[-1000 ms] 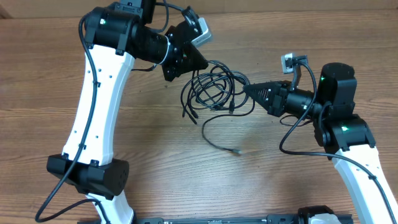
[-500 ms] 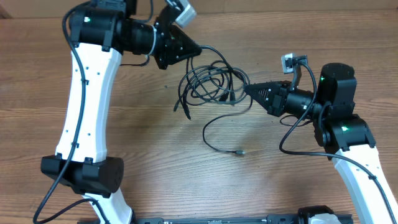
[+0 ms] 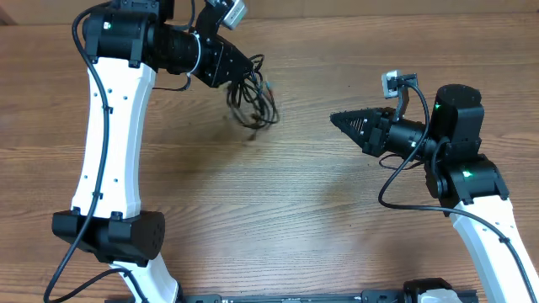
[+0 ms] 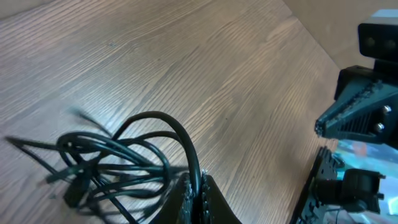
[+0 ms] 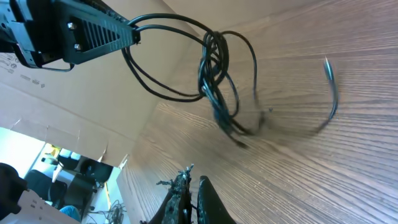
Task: Untangle cables
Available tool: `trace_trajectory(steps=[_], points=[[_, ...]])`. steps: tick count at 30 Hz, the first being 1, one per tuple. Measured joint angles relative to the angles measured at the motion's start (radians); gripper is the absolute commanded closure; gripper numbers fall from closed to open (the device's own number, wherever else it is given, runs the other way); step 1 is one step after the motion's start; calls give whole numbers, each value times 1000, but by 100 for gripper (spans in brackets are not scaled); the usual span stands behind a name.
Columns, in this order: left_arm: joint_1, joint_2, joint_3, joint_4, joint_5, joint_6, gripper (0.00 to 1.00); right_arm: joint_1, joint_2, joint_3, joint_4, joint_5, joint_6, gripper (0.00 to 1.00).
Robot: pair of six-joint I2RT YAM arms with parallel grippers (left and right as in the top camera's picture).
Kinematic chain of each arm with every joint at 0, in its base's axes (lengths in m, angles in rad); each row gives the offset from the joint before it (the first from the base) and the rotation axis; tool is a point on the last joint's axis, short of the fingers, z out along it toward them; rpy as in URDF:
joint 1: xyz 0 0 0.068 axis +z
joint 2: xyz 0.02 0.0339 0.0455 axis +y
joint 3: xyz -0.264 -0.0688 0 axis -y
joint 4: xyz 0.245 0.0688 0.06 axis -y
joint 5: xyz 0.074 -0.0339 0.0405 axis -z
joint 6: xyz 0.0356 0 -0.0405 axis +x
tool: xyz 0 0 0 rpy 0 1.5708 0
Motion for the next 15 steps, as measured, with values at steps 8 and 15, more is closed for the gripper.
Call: trace_trajectory(steps=[8, 15], points=[[0, 0, 0, -156, 175, 265, 95, 0, 0, 0, 6, 61, -50, 11], [0, 0, 0, -278, 277, 473, 96, 0, 0, 0, 8, 118, -323, 9]])
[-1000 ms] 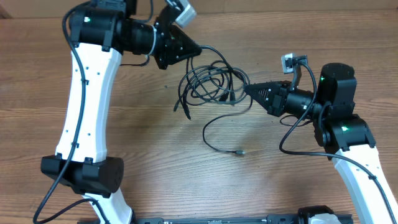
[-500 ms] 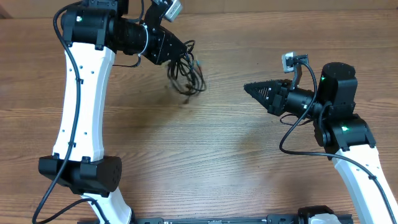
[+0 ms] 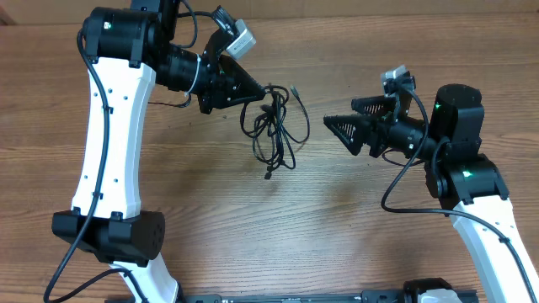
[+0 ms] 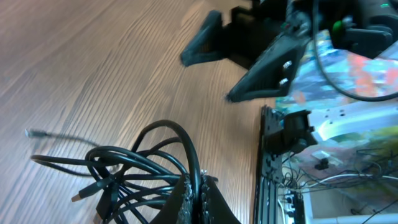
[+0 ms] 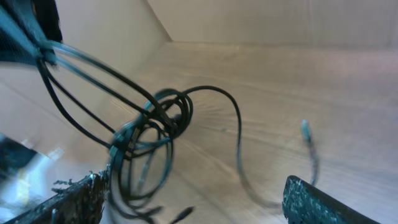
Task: Untangle cables
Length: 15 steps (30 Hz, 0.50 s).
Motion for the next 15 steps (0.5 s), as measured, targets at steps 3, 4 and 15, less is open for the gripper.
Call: trace_trajectory(steps=[3, 4, 15], points=[[0, 0, 0, 0, 56, 35, 96, 0, 0, 0, 0, 3, -163, 9], [0, 0, 0, 0, 69, 44, 96, 0, 0, 0, -1, 5, -207, 9], [-78, 0, 0, 0, 168, 103, 96, -1, 1, 0, 57, 10, -734, 17]])
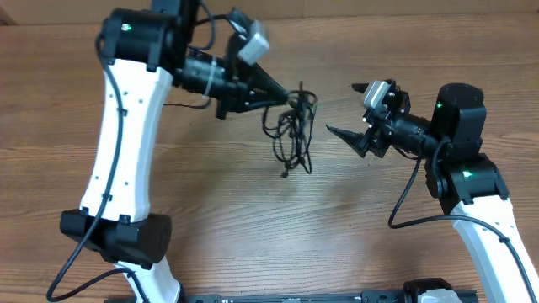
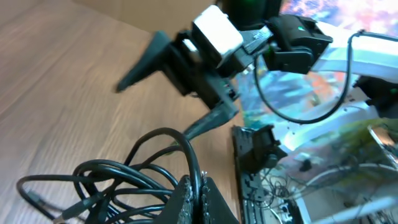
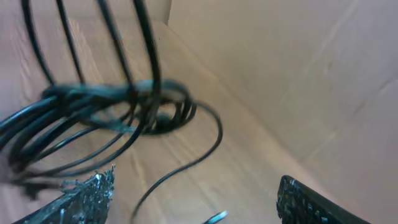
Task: Untangle cables
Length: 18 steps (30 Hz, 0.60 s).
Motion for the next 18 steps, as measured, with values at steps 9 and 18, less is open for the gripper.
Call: trace_trajectory(steps=[9, 18], points=[[-178, 0, 0, 0, 6, 83, 96, 0, 49, 0, 66, -52, -94, 63], [-185, 0, 0, 15, 8, 105, 96, 0, 50, 0, -18, -225, -100, 96]])
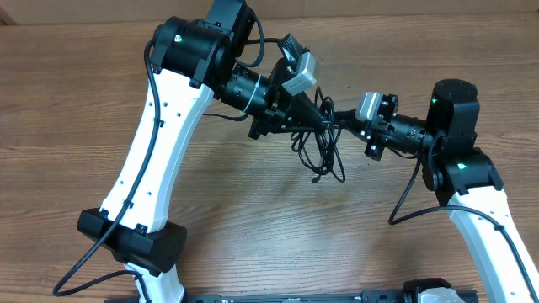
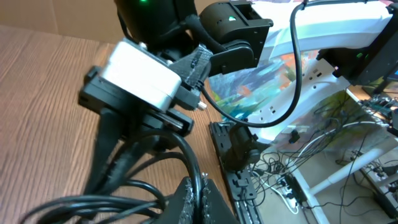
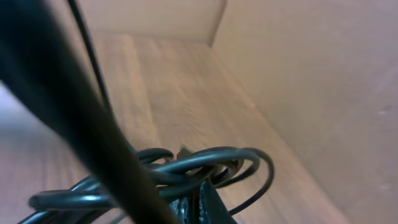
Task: Untangle cables
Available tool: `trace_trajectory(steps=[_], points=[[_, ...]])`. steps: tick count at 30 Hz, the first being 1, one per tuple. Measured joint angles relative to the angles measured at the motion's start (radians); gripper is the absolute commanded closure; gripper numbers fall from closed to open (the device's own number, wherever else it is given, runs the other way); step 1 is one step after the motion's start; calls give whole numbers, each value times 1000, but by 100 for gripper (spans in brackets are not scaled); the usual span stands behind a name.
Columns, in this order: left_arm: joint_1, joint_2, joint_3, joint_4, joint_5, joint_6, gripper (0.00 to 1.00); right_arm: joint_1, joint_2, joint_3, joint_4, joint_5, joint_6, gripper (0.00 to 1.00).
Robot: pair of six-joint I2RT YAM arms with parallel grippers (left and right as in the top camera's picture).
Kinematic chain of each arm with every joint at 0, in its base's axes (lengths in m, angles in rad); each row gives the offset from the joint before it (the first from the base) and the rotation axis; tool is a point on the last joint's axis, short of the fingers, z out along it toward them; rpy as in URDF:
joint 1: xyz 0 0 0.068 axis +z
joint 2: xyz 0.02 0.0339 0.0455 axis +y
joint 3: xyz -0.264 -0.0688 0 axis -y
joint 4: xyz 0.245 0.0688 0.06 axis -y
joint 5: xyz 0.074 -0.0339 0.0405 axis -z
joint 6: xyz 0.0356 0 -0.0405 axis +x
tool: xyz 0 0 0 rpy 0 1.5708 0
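Observation:
A tangled bundle of black cables [image 1: 321,154] hangs above the wooden table near its middle. My left gripper [image 1: 317,120] is shut on a loop at the top of the bundle; in the left wrist view the cable [image 2: 185,148] runs straight into the closed left gripper [image 2: 200,188]. My right gripper [image 1: 336,124] has come in from the right and meets the bundle beside the left one. In the right wrist view its fingertips [image 3: 205,200] are closed among the cable loops [image 3: 186,163]. A thick blurred strand crosses close to that camera.
The wooden table [image 1: 210,227] lies under both arms. The left arm's white link [image 1: 156,160] slants across the left half. A cardboard wall [image 3: 298,74] stands behind the table. Power strips and loose wires [image 2: 280,180] lie on the floor beyond the table edge.
My left gripper has carried the bundle further right. My right gripper, open and a short way right of the bundle, is now shut in the cables right beside the left gripper.
My left gripper held the bundle at the back left while the right gripper stood shut far to the right. The right gripper then opened, and the bundle came step by step towards it. Now both grippers meet at the bundle near the table's middle.

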Motion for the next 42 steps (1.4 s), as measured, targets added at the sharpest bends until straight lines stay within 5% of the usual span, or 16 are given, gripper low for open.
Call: trace_trajectory(steps=[3, 4, 6, 7, 14, 20, 22, 25, 26, 27, 28, 31, 40, 42], points=[[0, 0, 0, 17, 5, 0, 96, 0, 0, 0, -43, -37, 0, 94], [0, 0, 0, 18, 6, 0, 96, 0, 0, 0, -47, -40, 1, 79], [0, 0, 0, 19, 13, 0, 96, 0, 0, 0, -46, -47, -2, 20], [0, 0, 0, 19, 17, 0, 96, 0, 0, 0, -40, -45, 1, 7], [0, 0, 0, 14, 11, 3, 96, 0, 0, 0, 7, 138, -30, 1], [0, 0, 0, 1, -27, 76, 96, 0, 0, 0, -6, 142, -193, 0], [-1, 0, 0, 2, -24, 133, 96, 0, 0, 0, -33, 63, -225, 1], [-1, 0, 0, 25, -17, 185, 96, -1, 0, 0, -75, -41, -259, 15], [-1, 0, 0, 37, -18, 192, 96, 0, 0, 0, -88, -66, -268, 28], [-1, 0, 0, 51, -17, 196, 96, -1, 0, 0, -97, -85, -271, 60], [-1, 0, 0, 68, -18, 203, 96, 0, 0, 0, -111, -112, -278, 78], [-1, 0, 0, 98, -17, 209, 96, -1, 0, 0, -132, -140, -285, 96], [-1, 0, 0, 124, -47, 205, 96, -1, 0, 0, -233, -39, -214, 96], [-1, 0, 0, 124, -80, 186, 81, 0, 0, 0, -239, 24, -116, 96]])
